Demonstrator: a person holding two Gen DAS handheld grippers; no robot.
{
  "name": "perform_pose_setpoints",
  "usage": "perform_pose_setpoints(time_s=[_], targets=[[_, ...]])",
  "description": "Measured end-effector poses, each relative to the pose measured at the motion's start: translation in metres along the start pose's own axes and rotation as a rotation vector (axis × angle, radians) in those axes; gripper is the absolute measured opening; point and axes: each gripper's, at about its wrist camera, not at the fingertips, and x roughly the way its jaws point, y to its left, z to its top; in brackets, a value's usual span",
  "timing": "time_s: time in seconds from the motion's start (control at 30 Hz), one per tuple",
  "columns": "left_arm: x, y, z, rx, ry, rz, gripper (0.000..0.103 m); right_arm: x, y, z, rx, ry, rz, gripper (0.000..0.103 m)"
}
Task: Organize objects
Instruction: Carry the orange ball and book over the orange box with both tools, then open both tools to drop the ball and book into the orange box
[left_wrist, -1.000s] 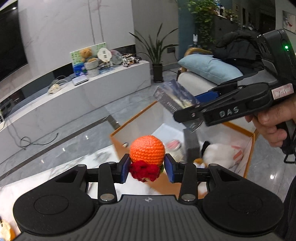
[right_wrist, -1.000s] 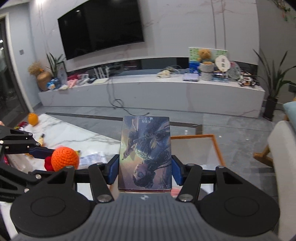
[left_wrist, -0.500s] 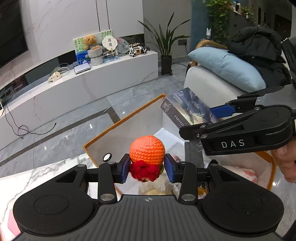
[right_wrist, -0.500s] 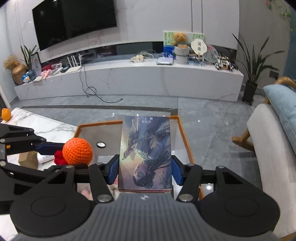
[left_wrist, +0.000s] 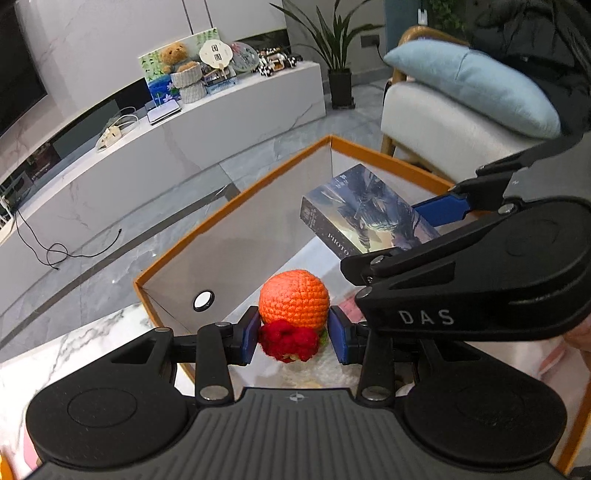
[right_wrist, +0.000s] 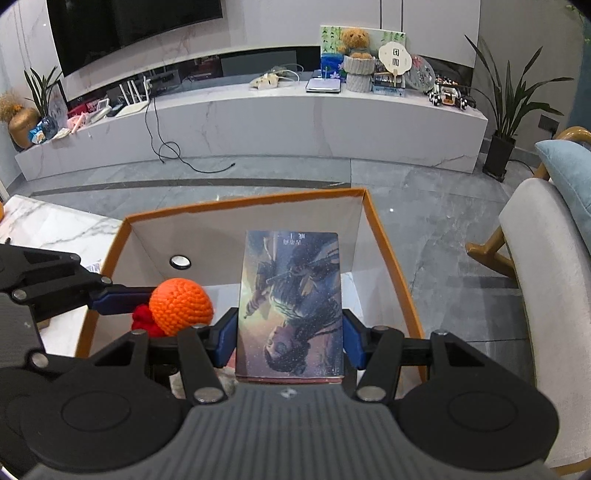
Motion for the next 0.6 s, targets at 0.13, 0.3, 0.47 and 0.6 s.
perform_pose_setpoints(time_s=[0.13,0.3,0.47,0.6], targets=[[0.006,-0.005,0.001,0.005,0.018,0.024,0.046,0.006,-0.001,0.000,-0.002,0.011,-0.003,0.059],[0.008,-0.007,0.002,0.008,0.021,0.045,0.047,0.008,0.003,0.001,0.000,0.010,-0.013,0.059],[0.004,-0.012,0.000,0.039,0.010,0.044,0.077,0.009,0.008,0.002,-0.025,0.007,-0.019,0.065],[-0.004,-0.010,0.002,0.022,-0.008,0.044,0.080,0.001,0.011,0.005,-0.024,-0.016,-0.023,0.067]])
